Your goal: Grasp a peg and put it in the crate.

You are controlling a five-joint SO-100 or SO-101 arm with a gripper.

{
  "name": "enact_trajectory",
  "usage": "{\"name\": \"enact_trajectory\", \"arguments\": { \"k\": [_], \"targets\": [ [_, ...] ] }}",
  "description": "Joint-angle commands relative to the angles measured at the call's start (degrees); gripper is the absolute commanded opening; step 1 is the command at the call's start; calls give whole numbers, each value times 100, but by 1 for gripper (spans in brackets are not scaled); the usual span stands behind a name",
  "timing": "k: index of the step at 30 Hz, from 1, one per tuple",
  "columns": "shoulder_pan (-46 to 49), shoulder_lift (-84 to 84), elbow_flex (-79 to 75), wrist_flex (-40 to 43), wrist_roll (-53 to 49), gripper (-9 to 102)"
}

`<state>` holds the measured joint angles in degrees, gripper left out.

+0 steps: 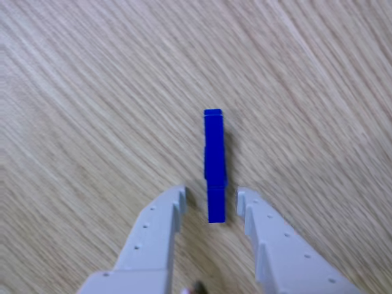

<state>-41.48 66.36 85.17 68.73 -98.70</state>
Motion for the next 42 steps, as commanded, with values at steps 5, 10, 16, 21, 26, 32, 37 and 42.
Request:
{"name": "enact_trajectory", "arguments": {
  "k": [5, 10, 16, 21, 26, 32, 37, 42],
  "targets": [
    [70, 272, -185, -299, 62, -1],
    [809, 1072, 35, -1178, 598, -1],
    [2320, 3340, 1942, -2628, 694, -1],
    [3797, 5590, 4061, -4140, 694, -1],
    [5449, 6873, 5915, -5959, 694, -1],
    [6609, 6618, 7066, -7638, 791, -1],
    [6873, 5660, 6926, -8455, 809, -1],
    [7198, 4562, 6381, -8833, 800, -1]
  ]
}}
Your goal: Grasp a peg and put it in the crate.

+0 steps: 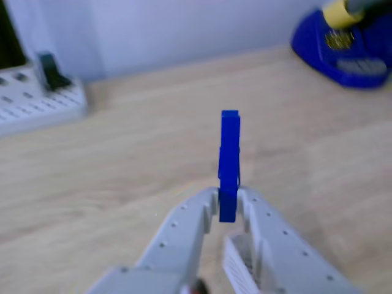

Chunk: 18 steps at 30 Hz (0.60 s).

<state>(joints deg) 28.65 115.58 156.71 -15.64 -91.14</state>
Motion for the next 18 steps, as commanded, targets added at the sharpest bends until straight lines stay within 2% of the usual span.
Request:
{"name": "enact_trajectory", "arguments": {
  "k": [1, 10, 18],
  "targets": [
    [237, -580, -923, -431, 44, -1],
    [615, -1890, -1951, -536, 44, -1],
    [677, -1890, -1696, -475, 26, -1]
  ]
}}
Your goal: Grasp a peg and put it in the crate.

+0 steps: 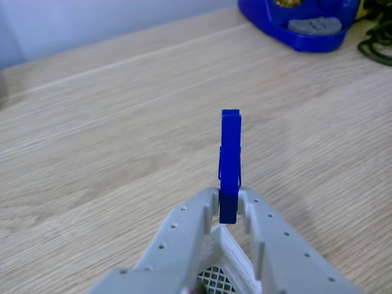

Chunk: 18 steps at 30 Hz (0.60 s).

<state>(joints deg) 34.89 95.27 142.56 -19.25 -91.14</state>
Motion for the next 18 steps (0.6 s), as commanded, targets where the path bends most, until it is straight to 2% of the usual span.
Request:
{"name": "enact_trajectory", "arguments": {
  "k": [1, 6, 12, 18],
  "targets": [
    [53, 141, -255, -114, 35, -1],
    [35, 141, -237, -35, 62, -1],
    [-26, 299, -308, 756, 26, -1],
    [-35, 492, -246, 1063, -35, -1]
  ]
}}
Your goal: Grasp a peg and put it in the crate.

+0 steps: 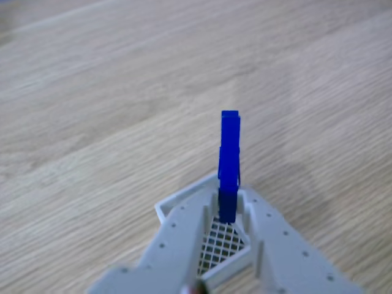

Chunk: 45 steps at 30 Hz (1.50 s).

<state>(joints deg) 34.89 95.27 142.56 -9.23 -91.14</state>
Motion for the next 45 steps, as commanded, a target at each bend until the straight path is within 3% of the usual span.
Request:
{"name": "enact_trajectory", "arguments": {
  "k": [1, 13, 17, 22, 25, 32, 37, 45],
  "targets": [
    [-35, 492, -246, 62, -35, -1],
    [-18, 519, -334, 97, -35, 23],
    [-26, 598, -334, 97, -44, 18],
    [-44, 888, -246, 114, -35, -4],
    [-53, 1037, -246, 114, -35, 1],
    [-352, 1600, -237, 167, 53, -1],
    [-896, 2417, -237, 1011, 62, -1],
    [-2153, 4043, -237, 3296, 35, -1]
  ]
}}
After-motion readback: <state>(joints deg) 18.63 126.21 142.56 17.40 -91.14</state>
